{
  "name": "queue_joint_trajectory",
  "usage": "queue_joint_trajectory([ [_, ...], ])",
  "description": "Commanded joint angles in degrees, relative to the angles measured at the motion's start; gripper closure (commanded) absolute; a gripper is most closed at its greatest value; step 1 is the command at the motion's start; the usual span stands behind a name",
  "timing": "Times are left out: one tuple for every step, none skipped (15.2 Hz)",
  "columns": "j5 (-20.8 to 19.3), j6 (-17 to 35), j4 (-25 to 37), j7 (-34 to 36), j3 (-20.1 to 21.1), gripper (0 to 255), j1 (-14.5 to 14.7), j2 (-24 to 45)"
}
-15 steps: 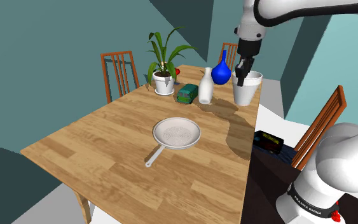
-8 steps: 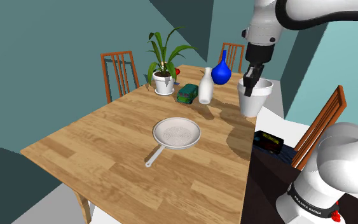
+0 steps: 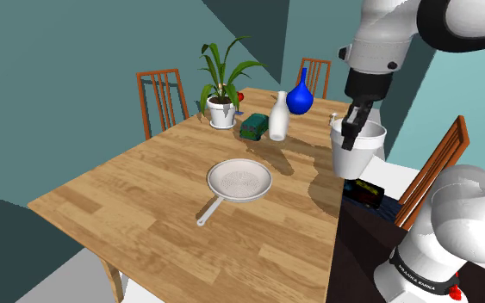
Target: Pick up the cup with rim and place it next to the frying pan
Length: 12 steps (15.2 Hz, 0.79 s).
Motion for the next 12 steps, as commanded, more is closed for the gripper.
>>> queue_joint_trajectory([
  [0.44, 0.87, -1.54, 0.39, 0.45, 255, 0.24, -0.66],
  [0.53, 1.51, -2.44, 0.42, 0.53, 255, 0.30, -0.92],
  [0.62, 2.15, -3.33, 0.45, 0.61, 255, 0.36, -1.17],
  [0.72, 2.80, -4.22, 0.48, 0.70, 255, 0.43, -1.41],
  [0.81, 3.45, -5.11, 0.51, 0.79, 255, 0.49, -1.65],
  [0.91, 4.10, -5.98, 0.54, 0.88, 255, 0.56, -1.87],
  [1.01, 4.75, -6.85, 0.57, 0.97, 255, 0.62, -2.08],
  [1.12, 5.41, -7.72, 0.60, 1.06, 255, 0.69, -2.28],
  [1.22, 6.07, -8.57, 0.63, 1.16, 255, 0.76, -2.47],
  [1.33, 6.74, -9.42, 0.66, 1.26, 255, 0.83, -2.65],
  [1.43, 7.41, -10.27, 0.70, 1.37, 255, 0.90, -2.82],
  [1.55, 8.09, -11.10, 0.73, 1.47, 255, 0.98, -2.98],
])
